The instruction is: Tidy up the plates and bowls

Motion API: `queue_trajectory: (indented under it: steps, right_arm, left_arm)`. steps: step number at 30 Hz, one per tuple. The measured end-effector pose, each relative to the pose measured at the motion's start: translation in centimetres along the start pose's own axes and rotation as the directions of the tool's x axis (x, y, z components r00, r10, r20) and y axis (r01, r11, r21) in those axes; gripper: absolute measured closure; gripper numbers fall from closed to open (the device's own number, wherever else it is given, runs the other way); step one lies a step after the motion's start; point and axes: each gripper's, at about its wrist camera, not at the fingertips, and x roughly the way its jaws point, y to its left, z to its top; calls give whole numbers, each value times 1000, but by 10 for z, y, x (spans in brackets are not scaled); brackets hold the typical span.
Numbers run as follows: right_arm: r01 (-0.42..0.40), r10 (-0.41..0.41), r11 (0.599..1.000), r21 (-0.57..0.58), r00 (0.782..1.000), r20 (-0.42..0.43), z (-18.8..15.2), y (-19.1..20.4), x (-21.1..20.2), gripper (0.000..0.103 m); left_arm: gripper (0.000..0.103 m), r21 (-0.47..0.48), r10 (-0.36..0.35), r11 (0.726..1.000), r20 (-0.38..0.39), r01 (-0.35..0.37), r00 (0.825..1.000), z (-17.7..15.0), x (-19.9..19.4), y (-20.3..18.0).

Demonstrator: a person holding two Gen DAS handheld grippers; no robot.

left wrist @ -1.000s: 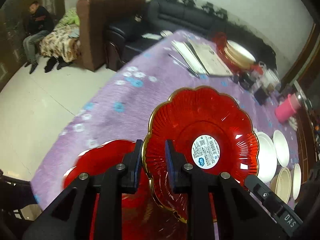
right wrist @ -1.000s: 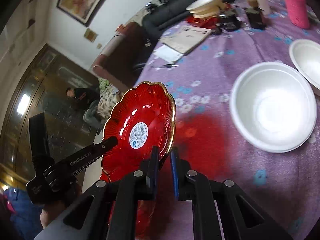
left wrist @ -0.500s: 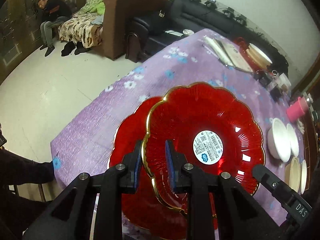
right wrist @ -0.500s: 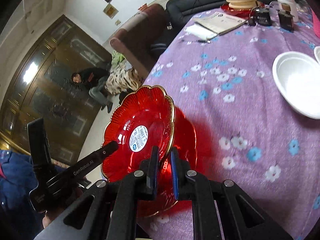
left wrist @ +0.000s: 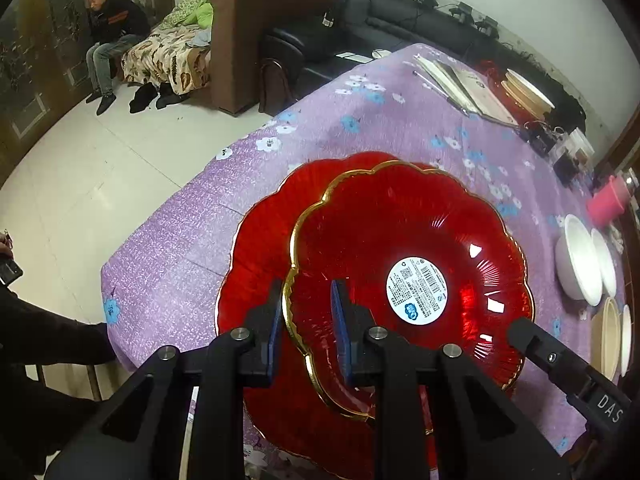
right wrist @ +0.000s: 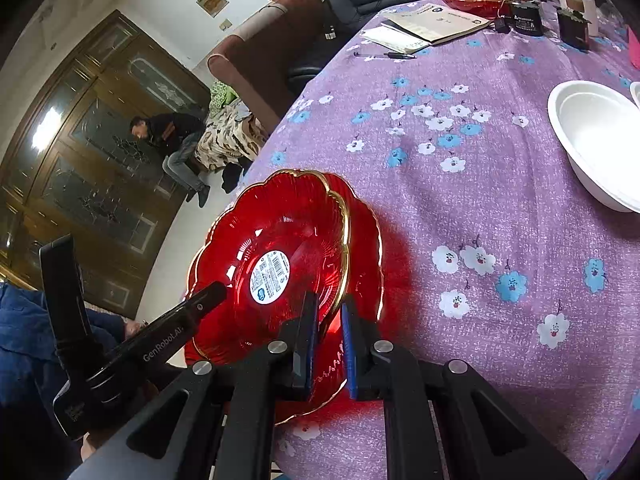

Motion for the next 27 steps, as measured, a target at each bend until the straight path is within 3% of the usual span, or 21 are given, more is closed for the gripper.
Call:
queue_trajectory:
  steps: [12, 16, 20, 23, 27]
  right_arm:
    - [7, -7, 1000, -20, 1000, -27, 3, 5, 8, 88]
    - [20, -21, 999, -37, 999, -34, 4, 10, 10, 84]
    - [22, -23, 999, -44, 1000, -13, 5, 11, 5, 66]
    - [16, -15, 999, -41, 1000, 9, 5, 10, -3, 58]
    - [7, -5, 999, -37, 998, 58, 6, 6, -18, 57]
  left_arm:
    - [79, 12, 44, 999, -21, -44, 999, -4, 3, -1]
    - [66, 20, 43, 999, -6, -43, 999, -5, -2, -2]
    - [47, 29, 64, 997, 42, -65, 997, -5, -16, -6]
    - [45, 22, 83, 996, 94, -85, 992, -5, -29, -6]
    - [40, 27, 86, 995, 128, -91, 988, -2, -38, -10]
